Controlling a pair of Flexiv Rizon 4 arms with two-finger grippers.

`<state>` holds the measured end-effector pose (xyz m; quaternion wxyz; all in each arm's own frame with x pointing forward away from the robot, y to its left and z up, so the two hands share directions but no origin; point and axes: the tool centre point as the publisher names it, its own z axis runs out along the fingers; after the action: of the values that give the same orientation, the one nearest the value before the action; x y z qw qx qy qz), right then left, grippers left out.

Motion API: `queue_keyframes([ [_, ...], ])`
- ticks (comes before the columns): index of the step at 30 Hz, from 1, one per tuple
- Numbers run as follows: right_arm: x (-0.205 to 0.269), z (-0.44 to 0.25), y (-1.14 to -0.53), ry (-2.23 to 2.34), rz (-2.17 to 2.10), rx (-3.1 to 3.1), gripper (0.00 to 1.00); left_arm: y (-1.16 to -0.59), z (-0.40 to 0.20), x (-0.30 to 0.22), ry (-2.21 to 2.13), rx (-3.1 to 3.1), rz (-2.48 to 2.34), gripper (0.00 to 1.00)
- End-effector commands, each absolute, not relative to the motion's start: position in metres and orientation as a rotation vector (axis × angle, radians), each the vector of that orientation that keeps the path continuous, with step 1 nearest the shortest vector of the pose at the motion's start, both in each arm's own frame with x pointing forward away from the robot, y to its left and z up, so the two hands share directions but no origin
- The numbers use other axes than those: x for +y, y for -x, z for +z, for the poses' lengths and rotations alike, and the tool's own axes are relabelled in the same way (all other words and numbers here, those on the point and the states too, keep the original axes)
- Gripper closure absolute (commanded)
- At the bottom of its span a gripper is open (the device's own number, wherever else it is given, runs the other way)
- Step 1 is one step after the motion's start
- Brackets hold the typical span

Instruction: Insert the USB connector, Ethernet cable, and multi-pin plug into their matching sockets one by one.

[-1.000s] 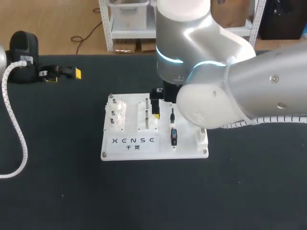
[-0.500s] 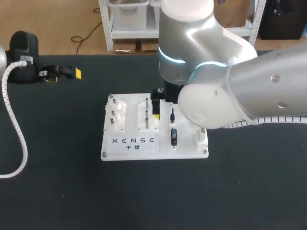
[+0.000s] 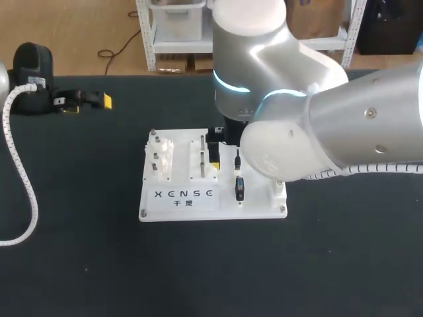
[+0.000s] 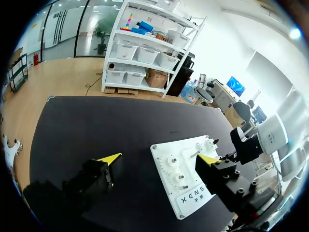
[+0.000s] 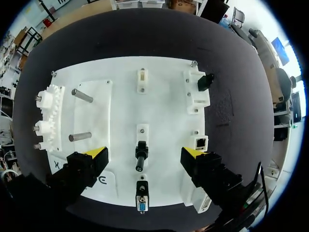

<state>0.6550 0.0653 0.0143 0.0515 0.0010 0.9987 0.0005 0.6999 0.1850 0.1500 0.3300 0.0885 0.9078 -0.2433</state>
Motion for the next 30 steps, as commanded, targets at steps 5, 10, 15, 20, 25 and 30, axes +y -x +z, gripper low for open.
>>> queue_keyframes([
  [5,0.0646,0.0157,-0.6604,-0.021,-0.006,3.029,0.35,-0.6999,0.1500,0.1850,-0.232,2.374,-0.636,0.00],
  [10,0.0633,0.0168,-0.6612,-0.037,-0.002,3.028,0.58,-0.6999,0.1500,0.1850,-0.232,2.374,-0.636,0.00],
  [15,0.0622,0.0175,-0.6633,-0.050,0.007,3.023,0.64,-0.6999,0.1500,0.1850,-0.232,2.374,-0.636,0.00],
  [20,0.0628,0.0173,-0.6645,-0.057,0.011,3.022,0.68,-0.6999,0.1500,0.1850,-0.232,2.374,-0.636,0.00],
  [25,0.0644,0.0171,-0.6643,-0.055,0.009,3.026,0.71,-0.6999,0.1500,0.1850,-0.232,2.374,-0.636,0.00],
  [30,0.0648,0.0169,-0.6635,-0.054,0.006,3.028,0.95,-0.6999,0.1500,0.1850,-0.232,2.374,-0.636,0.00],
])
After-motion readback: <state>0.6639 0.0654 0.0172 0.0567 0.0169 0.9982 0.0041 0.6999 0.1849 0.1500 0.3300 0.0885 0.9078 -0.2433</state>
